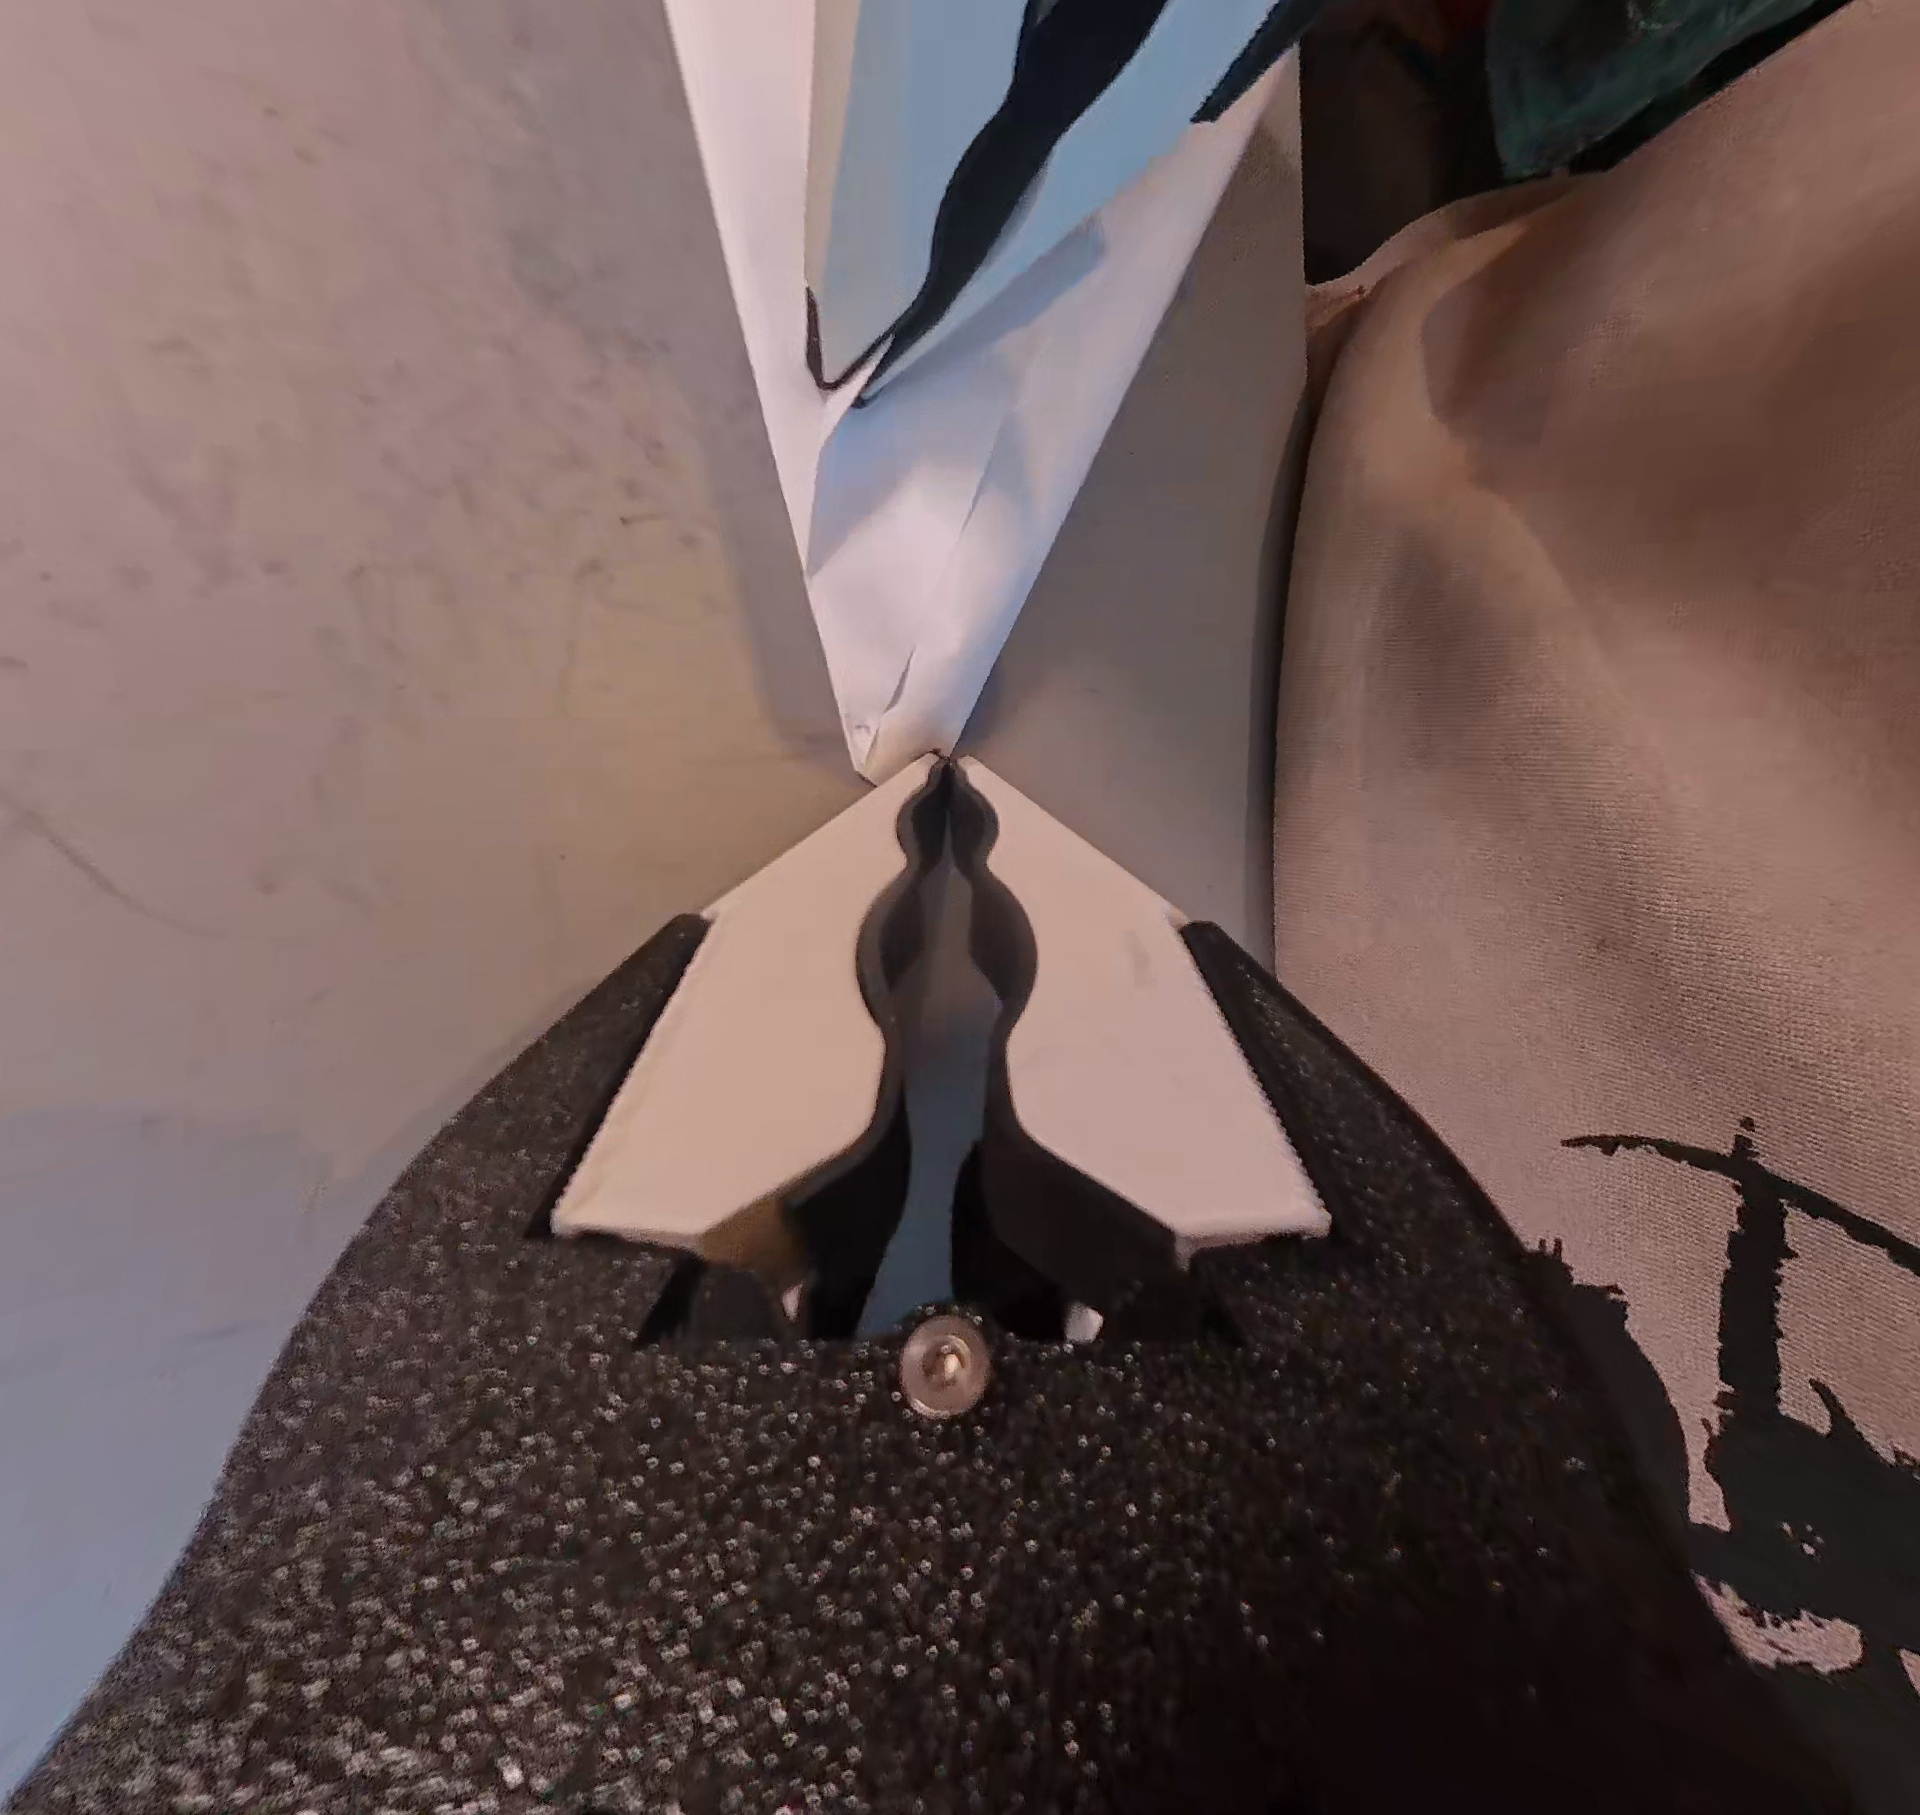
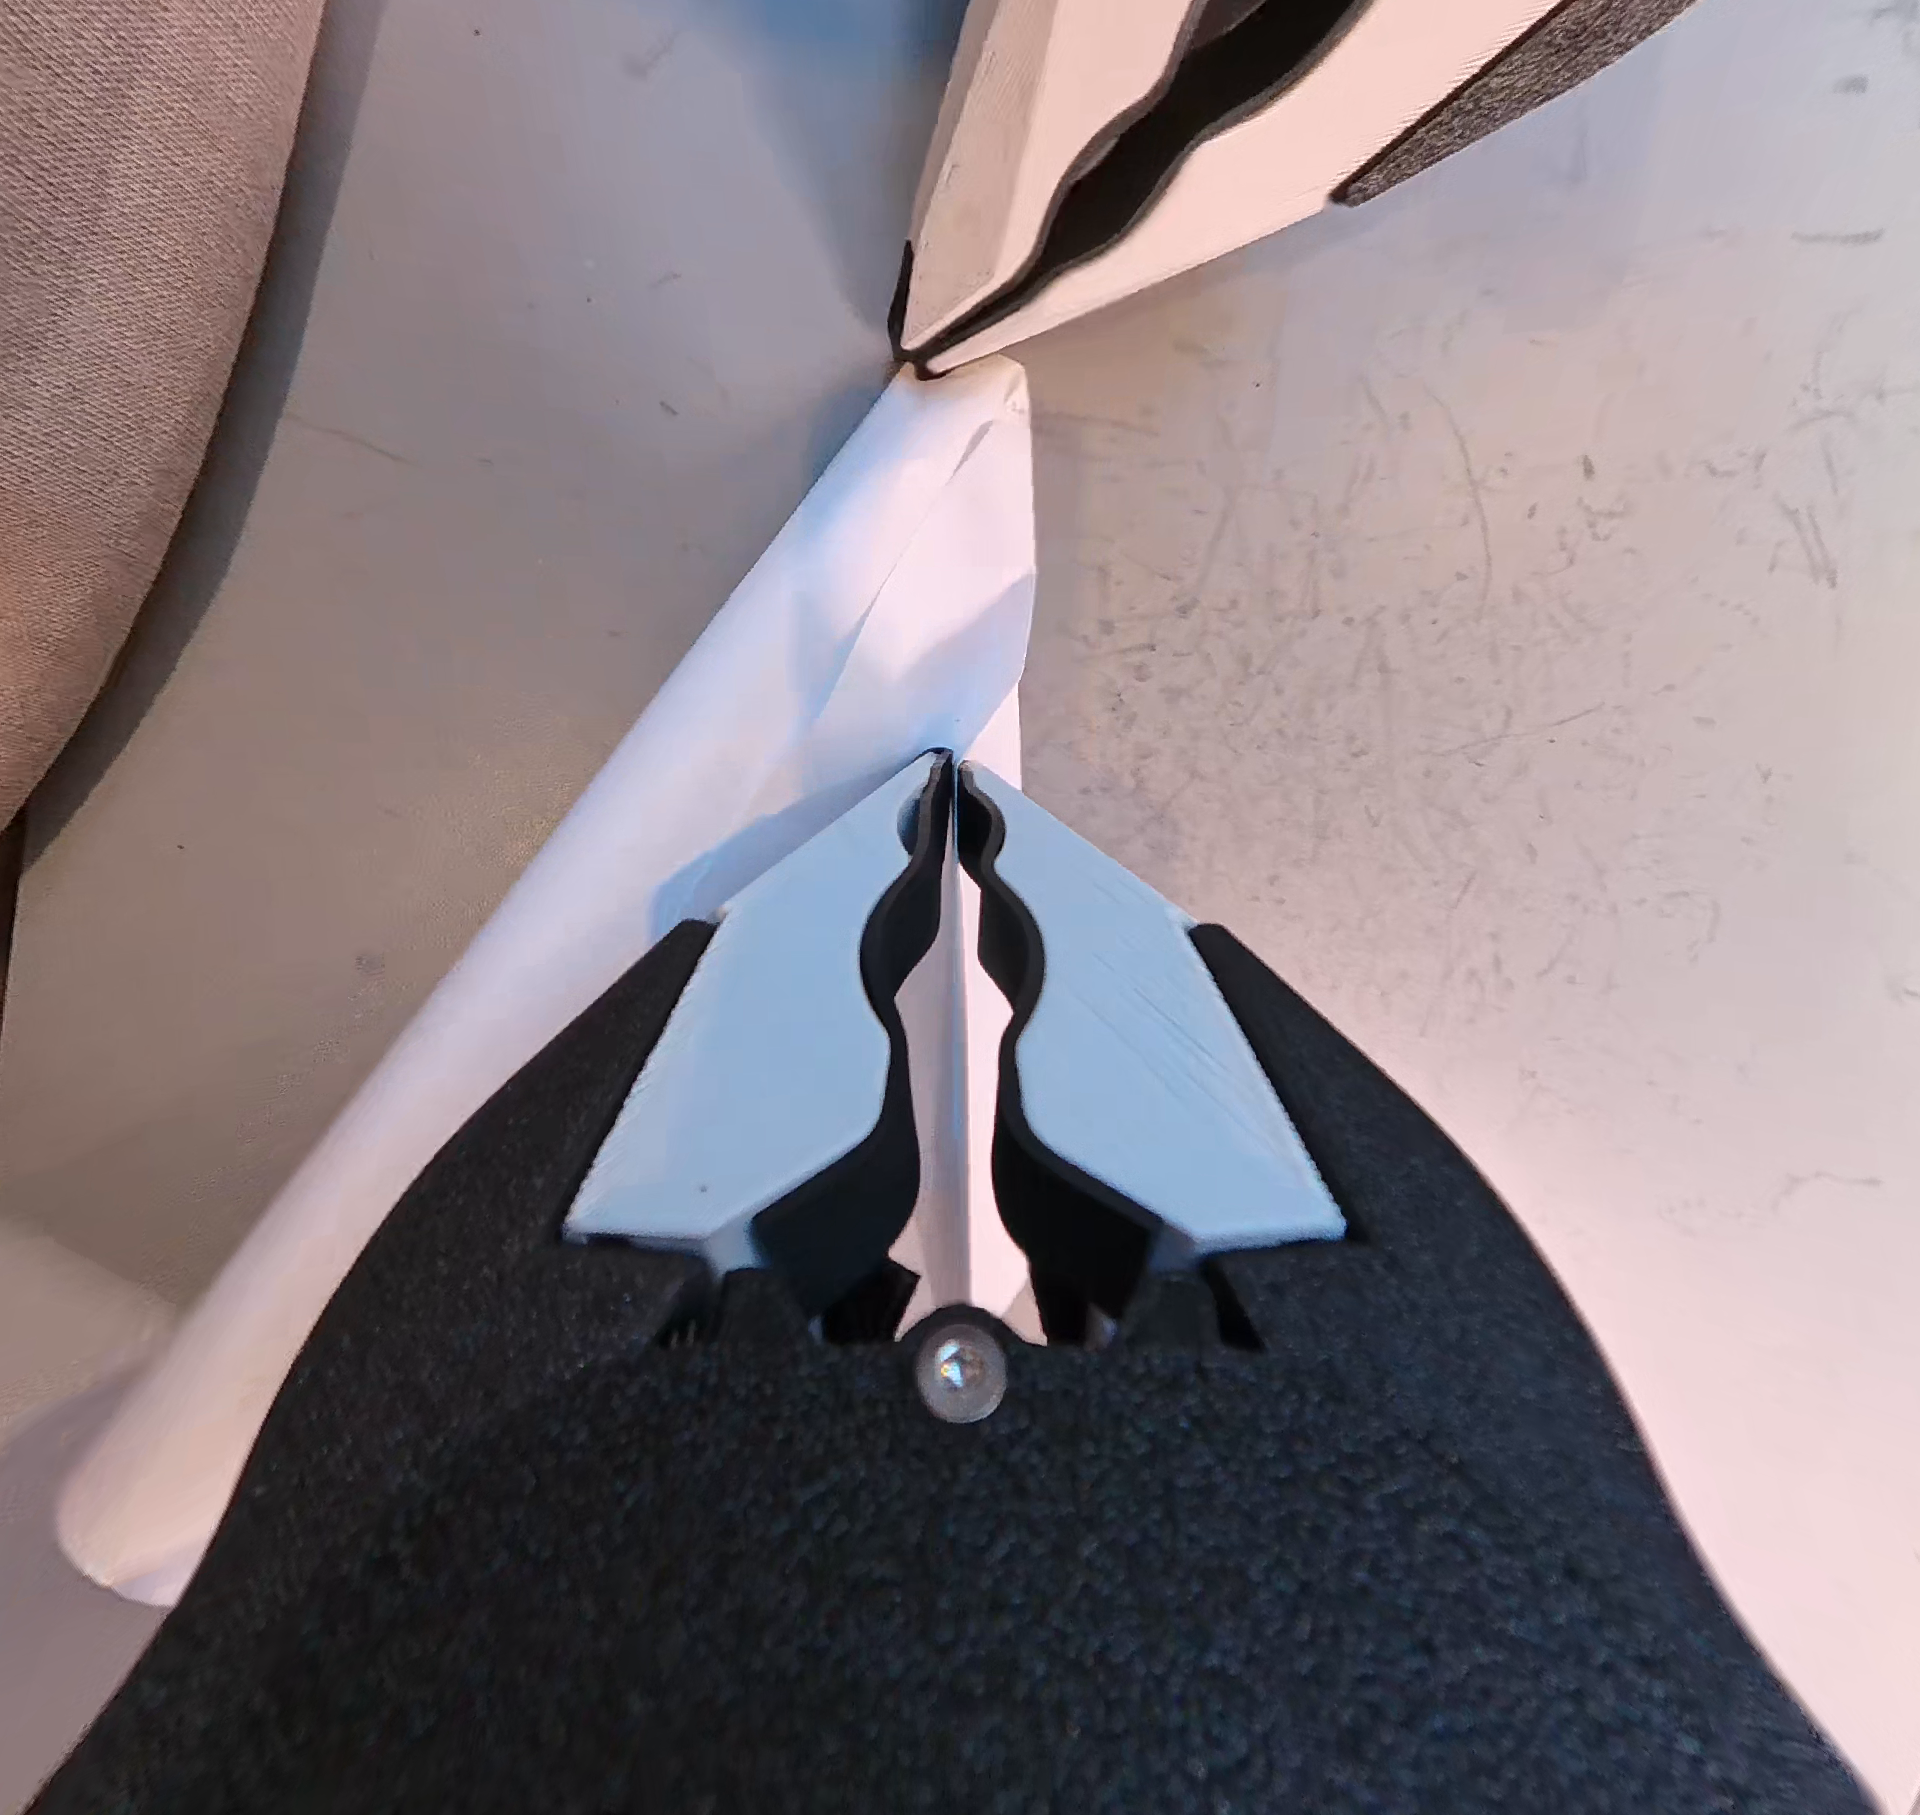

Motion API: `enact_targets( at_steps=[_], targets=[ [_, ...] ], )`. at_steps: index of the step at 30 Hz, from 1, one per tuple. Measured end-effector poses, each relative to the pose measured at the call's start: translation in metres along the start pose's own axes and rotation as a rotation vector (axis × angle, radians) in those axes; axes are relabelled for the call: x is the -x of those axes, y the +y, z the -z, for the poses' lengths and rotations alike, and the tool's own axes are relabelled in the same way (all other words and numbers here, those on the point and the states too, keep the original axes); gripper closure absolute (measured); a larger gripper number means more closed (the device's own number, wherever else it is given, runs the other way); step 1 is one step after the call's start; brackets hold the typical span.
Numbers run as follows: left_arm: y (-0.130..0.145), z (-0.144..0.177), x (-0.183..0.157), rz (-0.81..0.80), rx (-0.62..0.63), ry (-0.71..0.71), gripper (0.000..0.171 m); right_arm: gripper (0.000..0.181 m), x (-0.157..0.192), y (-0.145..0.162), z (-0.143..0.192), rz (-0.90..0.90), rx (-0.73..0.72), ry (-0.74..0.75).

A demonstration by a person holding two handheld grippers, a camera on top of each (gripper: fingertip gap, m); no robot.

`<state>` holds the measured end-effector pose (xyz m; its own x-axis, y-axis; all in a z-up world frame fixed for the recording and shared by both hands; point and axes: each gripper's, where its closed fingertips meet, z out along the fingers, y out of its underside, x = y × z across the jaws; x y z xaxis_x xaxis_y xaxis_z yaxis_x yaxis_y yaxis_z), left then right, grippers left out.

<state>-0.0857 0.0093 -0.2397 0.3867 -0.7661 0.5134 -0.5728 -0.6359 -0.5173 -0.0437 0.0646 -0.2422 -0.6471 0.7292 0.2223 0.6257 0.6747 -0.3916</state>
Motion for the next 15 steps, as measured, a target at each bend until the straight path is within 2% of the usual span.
enact_targets(
  at_steps=[3,6,10,15],
  targets=[
    [0.001,0.002,-0.006,-0.058,-0.002,0.0,0.171,0.181,0.0,0.0,0.0,0.013,-0.002,0.014],
    [-0.01,0.014,-0.019,-0.056,-0.093,0.063,0.171,0.181,0.0,0.0,0.0,0.017,-0.005,0.016],
    [-0.013,0.017,-0.006,-0.066,-0.14,-0.021,0.171,0.181,0.0,-0.001,0.0,0.019,-0.011,0.016],
    [-0.005,0.007,-0.003,-0.103,-0.087,-0.049,0.171,0.181,0.0,-0.001,-0.001,0.018,-0.011,0.013]
  ],
)
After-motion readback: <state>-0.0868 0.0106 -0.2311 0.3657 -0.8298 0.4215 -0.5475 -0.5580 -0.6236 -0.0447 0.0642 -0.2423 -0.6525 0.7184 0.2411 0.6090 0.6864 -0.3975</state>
